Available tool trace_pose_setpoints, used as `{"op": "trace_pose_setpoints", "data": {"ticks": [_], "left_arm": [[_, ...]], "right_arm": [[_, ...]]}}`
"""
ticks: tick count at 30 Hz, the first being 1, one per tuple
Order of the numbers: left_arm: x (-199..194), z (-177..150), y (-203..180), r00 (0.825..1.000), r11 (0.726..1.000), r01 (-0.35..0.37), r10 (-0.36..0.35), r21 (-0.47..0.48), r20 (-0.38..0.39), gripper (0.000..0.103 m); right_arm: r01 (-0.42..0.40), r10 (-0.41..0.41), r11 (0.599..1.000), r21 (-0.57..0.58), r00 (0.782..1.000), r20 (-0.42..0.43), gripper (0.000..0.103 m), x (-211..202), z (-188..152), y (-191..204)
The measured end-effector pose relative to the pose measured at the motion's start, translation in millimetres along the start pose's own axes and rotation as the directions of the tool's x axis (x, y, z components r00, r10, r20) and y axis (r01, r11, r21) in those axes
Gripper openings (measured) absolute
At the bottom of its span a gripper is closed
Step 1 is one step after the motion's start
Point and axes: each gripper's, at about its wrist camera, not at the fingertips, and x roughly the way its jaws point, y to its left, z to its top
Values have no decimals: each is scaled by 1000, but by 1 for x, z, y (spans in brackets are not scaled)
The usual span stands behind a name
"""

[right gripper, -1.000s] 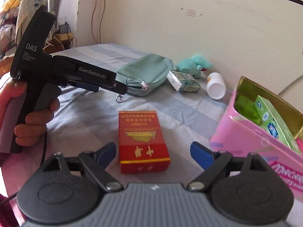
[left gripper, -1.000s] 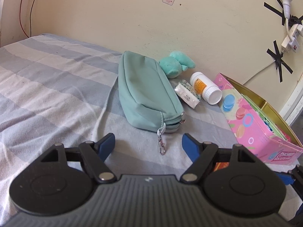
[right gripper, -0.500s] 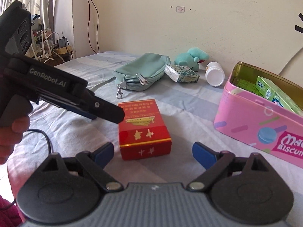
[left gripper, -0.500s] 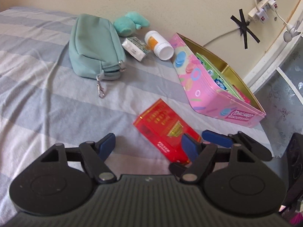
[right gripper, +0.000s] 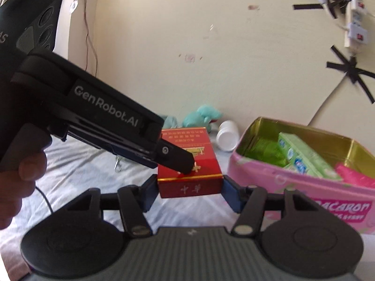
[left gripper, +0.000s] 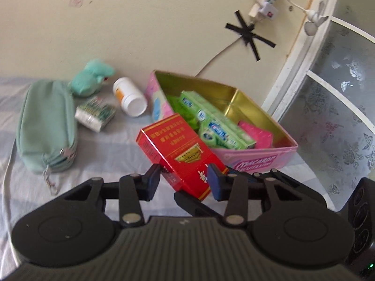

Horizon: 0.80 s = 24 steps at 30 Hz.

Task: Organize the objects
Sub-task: 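Lower the red box into the pink tin and open the right gripper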

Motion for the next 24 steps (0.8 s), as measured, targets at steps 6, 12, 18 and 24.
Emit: {"op": "trace_pose_setpoints", "data": {"ticks": [6,12,18,24], "left_arm": [[39,32,-36,999,993,26,-30,113,39,47],[84,42,-41,1000,993,6,-6,122,-4,47],[101,36,-33,996,993,-75,79,88,-34,48],[66,32,-33,992,990,-120,118,78,39,59]], "right_arm": [[108,-113,992,68,991,69,58,5,17,-48],[155,-159,979,131,987,18,58,39,11,-76],[176,-181,977,116,983,30,80,41,-1,-80],[175,-185,977,120,980,75,83,27,-3,-78]]}}
